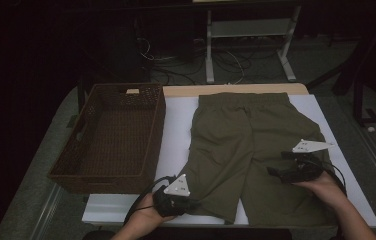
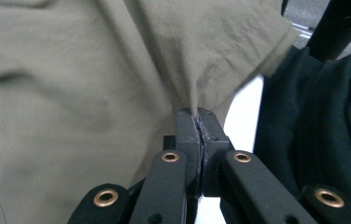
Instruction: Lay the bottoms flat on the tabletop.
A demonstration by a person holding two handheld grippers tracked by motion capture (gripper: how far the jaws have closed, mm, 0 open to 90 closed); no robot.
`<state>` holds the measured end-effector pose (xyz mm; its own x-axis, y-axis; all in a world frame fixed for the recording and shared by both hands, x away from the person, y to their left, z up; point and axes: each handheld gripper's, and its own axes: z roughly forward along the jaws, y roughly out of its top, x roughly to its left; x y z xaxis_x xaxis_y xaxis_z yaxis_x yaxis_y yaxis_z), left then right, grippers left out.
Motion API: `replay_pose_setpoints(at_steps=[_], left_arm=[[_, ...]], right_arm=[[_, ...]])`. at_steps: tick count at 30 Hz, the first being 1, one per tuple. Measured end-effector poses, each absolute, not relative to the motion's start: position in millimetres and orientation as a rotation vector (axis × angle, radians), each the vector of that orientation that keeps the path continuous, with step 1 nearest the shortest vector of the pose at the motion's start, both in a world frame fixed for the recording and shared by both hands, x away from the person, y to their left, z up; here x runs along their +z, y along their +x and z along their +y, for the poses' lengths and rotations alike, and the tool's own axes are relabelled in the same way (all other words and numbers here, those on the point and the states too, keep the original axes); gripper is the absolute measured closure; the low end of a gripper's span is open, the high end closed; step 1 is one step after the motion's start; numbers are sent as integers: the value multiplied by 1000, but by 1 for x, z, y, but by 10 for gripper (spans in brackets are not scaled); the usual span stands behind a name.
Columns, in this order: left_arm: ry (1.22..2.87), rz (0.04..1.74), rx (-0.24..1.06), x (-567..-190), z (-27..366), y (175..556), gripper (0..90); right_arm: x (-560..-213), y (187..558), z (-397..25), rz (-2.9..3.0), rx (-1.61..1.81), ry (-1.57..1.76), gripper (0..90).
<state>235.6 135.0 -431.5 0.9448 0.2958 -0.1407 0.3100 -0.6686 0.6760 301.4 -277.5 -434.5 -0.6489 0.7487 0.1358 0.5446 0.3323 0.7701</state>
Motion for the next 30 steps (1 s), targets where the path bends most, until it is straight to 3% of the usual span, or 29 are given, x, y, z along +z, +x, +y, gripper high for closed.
replay_pose_setpoints(at_steps=[6,14,18,25,30], left_arm=[[2362,434,-48,-436,144,227,876],[2234,480,6,-426,143,243,521],[2181,499,46,-418,139,254,416],[2169,521,92,-416,125,272,348],[2154,563,130,-414,115,291,304]], right_arm=[[-435,301,-275,2367,1214,1160,137],[-435,301,-271,2394,1218,1144,149],[-435,301,-268,2424,1228,1145,195],[-435,299,-257,2498,1231,1094,301],[-437,301,-248,2528,1215,1063,306]])
